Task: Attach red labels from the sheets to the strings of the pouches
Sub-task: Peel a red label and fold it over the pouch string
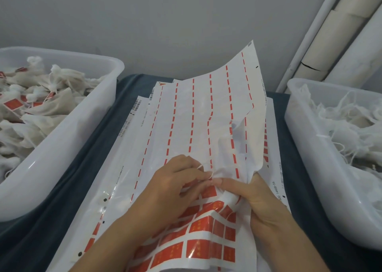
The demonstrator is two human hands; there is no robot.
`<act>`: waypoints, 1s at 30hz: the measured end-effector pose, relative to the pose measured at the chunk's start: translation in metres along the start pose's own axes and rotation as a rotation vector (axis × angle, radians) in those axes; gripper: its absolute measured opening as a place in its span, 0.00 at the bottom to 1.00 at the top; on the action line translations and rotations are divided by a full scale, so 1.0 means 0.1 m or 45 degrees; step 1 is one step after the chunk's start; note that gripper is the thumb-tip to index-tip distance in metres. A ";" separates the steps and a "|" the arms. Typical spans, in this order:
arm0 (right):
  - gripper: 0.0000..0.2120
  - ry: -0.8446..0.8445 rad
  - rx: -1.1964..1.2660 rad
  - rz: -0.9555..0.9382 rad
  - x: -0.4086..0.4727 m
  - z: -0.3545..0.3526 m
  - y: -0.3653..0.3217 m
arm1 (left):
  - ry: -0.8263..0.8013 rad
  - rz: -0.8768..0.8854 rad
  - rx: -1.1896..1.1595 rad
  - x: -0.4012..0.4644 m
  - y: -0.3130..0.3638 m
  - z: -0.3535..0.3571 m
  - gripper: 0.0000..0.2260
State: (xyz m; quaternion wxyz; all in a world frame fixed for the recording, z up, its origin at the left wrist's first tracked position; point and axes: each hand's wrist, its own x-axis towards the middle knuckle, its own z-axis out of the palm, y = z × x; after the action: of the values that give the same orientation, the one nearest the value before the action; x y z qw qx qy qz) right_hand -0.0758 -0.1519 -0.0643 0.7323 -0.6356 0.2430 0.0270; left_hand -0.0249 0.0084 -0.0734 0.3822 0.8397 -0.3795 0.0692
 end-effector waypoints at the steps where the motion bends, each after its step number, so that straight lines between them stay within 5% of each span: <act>1: 0.24 -0.004 0.002 0.004 0.00 0.00 -0.01 | -0.003 -0.001 -0.001 0.00 0.00 0.00 0.09; 9: 0.25 -0.048 0.015 0.032 -0.02 0.01 -0.02 | 0.073 0.010 0.001 0.00 -0.02 0.01 0.08; 18: 0.26 -0.053 0.132 0.046 -0.01 -0.02 0.02 | -0.001 -0.277 -0.176 0.03 0.05 0.00 0.09; 30: 0.25 -0.002 -0.081 -0.018 0.01 0.02 0.00 | 0.049 -0.194 -0.133 0.02 0.01 0.01 0.11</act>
State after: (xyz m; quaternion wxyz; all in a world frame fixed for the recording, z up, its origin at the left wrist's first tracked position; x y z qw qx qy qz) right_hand -0.0743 -0.1507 -0.0650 0.7119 -0.6604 0.2370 0.0301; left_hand -0.0246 0.0062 -0.0728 0.4369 0.8436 -0.3102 0.0360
